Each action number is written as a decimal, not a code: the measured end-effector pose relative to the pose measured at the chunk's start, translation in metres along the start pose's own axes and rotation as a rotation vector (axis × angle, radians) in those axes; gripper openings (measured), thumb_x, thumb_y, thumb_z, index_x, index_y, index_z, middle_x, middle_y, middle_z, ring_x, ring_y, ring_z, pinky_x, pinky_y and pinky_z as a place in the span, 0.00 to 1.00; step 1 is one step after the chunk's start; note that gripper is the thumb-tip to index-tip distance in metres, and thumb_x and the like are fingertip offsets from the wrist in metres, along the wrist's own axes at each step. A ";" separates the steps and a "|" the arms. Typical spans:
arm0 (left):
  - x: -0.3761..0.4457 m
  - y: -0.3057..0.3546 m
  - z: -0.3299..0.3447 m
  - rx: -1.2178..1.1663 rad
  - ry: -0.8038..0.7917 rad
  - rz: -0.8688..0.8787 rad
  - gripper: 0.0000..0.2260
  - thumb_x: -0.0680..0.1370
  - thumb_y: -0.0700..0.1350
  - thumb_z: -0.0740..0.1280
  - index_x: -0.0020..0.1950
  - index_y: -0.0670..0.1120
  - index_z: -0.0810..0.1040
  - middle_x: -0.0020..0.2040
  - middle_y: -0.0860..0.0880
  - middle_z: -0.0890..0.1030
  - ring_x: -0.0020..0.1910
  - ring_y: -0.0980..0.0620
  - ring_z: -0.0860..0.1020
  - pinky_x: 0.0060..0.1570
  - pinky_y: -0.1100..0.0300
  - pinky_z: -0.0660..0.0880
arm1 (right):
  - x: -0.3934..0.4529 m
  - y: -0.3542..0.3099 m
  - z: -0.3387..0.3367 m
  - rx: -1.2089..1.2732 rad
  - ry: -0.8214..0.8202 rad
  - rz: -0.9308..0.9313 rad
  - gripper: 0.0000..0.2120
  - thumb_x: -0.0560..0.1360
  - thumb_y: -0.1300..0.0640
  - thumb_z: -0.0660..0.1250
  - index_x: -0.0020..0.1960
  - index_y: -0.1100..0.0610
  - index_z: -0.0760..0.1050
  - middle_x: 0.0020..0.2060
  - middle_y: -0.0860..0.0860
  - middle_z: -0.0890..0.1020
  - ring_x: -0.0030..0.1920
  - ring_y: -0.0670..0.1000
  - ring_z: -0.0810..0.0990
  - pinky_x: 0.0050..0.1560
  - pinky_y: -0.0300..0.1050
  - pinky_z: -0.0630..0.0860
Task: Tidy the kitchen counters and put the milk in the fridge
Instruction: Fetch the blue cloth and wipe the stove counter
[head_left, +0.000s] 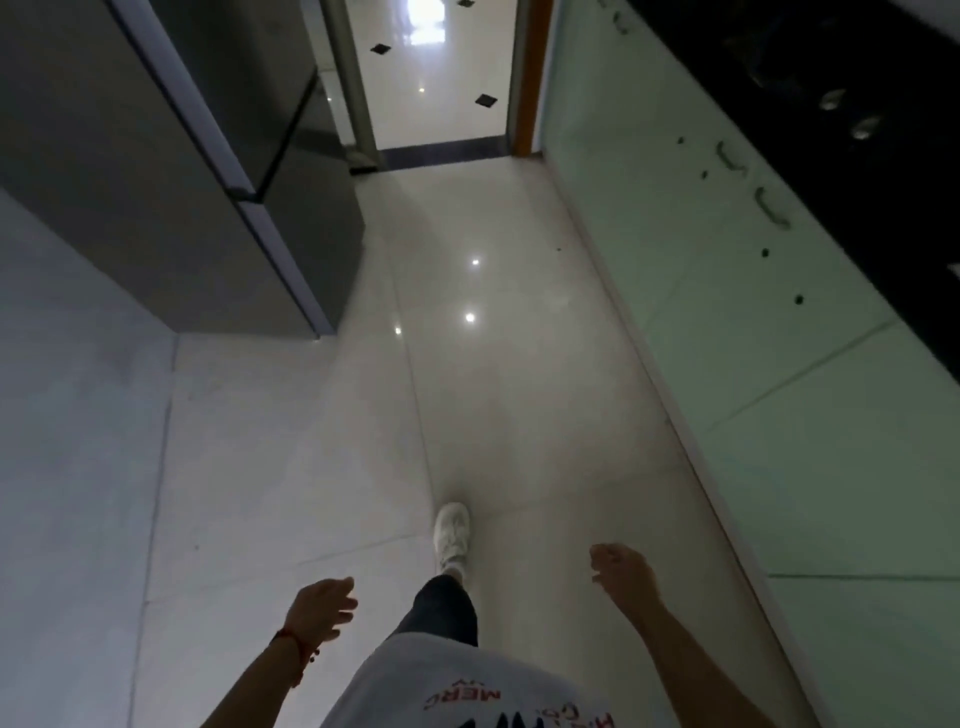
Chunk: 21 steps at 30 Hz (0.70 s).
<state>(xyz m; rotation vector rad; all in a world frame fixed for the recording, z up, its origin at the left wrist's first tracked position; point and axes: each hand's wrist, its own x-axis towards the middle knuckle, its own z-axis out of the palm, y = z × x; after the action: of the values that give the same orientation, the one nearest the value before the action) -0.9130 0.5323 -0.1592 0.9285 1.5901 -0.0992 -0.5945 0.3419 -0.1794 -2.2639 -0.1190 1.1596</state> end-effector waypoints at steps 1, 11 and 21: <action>0.012 0.017 -0.004 -0.015 0.000 -0.015 0.08 0.77 0.43 0.62 0.41 0.41 0.74 0.36 0.43 0.76 0.35 0.47 0.72 0.35 0.60 0.64 | 0.016 -0.016 0.002 -0.013 -0.003 0.013 0.10 0.74 0.64 0.65 0.36 0.55 0.76 0.30 0.53 0.78 0.27 0.50 0.77 0.35 0.43 0.72; 0.109 0.270 -0.019 0.055 -0.087 0.085 0.08 0.78 0.44 0.62 0.41 0.43 0.75 0.37 0.46 0.77 0.35 0.51 0.73 0.34 0.60 0.67 | 0.118 -0.178 0.008 -0.130 0.009 0.092 0.04 0.75 0.59 0.63 0.44 0.57 0.76 0.41 0.57 0.79 0.43 0.57 0.80 0.47 0.47 0.73; 0.231 0.472 -0.025 -0.017 -0.028 0.080 0.07 0.78 0.45 0.62 0.46 0.41 0.74 0.42 0.42 0.77 0.39 0.48 0.74 0.36 0.61 0.68 | 0.279 -0.339 0.015 -0.132 -0.040 0.101 0.08 0.75 0.60 0.64 0.48 0.64 0.79 0.39 0.58 0.80 0.42 0.59 0.80 0.49 0.49 0.74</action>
<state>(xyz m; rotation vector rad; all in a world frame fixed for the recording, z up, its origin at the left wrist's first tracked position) -0.6363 0.9793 -0.1518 0.9724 1.5241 -0.0431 -0.3729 0.7203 -0.2027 -2.3863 -0.0998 1.2838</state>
